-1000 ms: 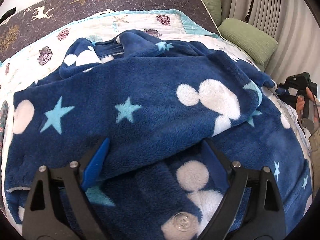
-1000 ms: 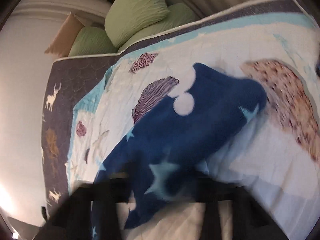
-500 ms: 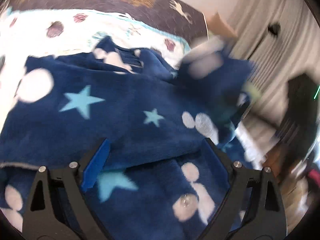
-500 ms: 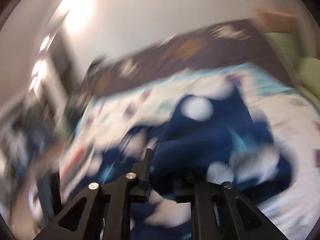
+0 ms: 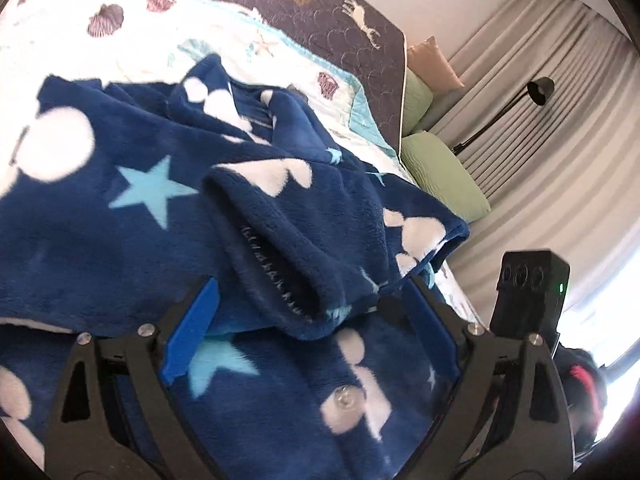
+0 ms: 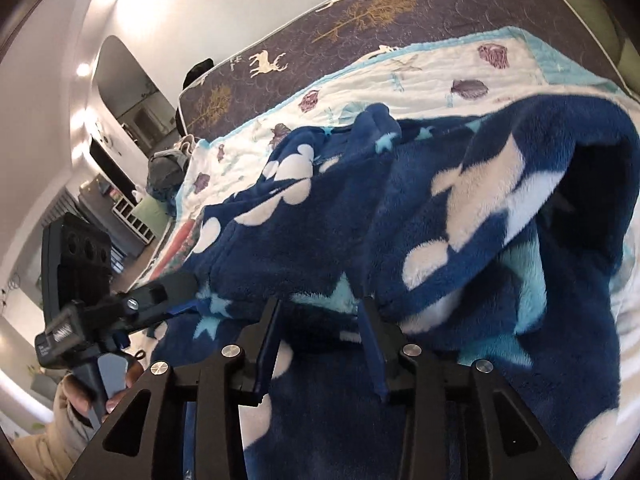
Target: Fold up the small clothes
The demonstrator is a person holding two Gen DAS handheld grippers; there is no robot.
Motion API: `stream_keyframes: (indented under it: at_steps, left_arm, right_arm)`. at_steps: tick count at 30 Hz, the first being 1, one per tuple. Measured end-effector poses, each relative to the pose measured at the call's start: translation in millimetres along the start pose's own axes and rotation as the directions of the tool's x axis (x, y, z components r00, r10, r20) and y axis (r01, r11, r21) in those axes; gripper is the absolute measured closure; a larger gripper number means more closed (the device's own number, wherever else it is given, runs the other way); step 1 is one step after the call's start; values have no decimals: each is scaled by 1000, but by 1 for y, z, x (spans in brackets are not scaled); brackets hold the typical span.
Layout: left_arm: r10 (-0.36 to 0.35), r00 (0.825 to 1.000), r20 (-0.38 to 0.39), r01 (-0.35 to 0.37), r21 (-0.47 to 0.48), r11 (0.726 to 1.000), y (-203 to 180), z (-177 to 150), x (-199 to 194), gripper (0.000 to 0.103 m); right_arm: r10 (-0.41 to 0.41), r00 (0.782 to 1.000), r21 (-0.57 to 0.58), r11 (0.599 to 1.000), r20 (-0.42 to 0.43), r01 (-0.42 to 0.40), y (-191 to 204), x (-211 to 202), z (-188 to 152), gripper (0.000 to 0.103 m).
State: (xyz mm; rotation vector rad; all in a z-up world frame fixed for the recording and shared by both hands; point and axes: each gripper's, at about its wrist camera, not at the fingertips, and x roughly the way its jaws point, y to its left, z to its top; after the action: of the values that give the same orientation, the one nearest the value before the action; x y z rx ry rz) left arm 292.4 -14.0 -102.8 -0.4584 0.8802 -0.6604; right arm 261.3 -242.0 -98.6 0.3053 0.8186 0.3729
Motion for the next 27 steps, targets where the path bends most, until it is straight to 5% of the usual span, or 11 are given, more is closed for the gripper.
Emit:
stream_keyframes:
  at_steps: [3,5,6,8,12,15,18,23,27]
  left_arm:
    - [26,999,-44,-29,-65,997,3,12,18,15]
    - [41,998,-52,-45,-77,996,2,19,23,56]
    - [42,996,-80,-48,-78,996,1,24,27,94]
    - [59,996,-74,-64,-75,995,-4,33,22,93]
    - [172,981,89,-181,106,978,-35,62,-37,93]
    - [213,961,178,-242,161,957,-41,80,-76,93]
    - [251,948,194,-285,171,943,-34,85,-92,93]
    - [300,944,140,-320,157,934,-6,78,-88,93]
    - [317,942,113,-331,143,933,4,74,-75,92]
  right_arm:
    - [1,1000,-11,1000,3,-1,1,0,-1,59]
    - [6,1000,-8,1000,9,-6,0,-2,-1,59]
    - [7,1000,-5,1000,15,-7,-1,-4,-1,59]
    - [-27,999,-3,1000,47,27,0,-14,0,59]
    - [-162,973,-66,982,165,175,7,-57,5,51]
    - [-294,928,-33,950,227,309,-7,-85,10,40]
    - [-448,879,38,893,162,448,-33,-82,15,39]
    - [-439,896,72,898,68,435,-51,-58,9,40]
    - [-469,881,121,879,52,461,-61,-57,7,40]
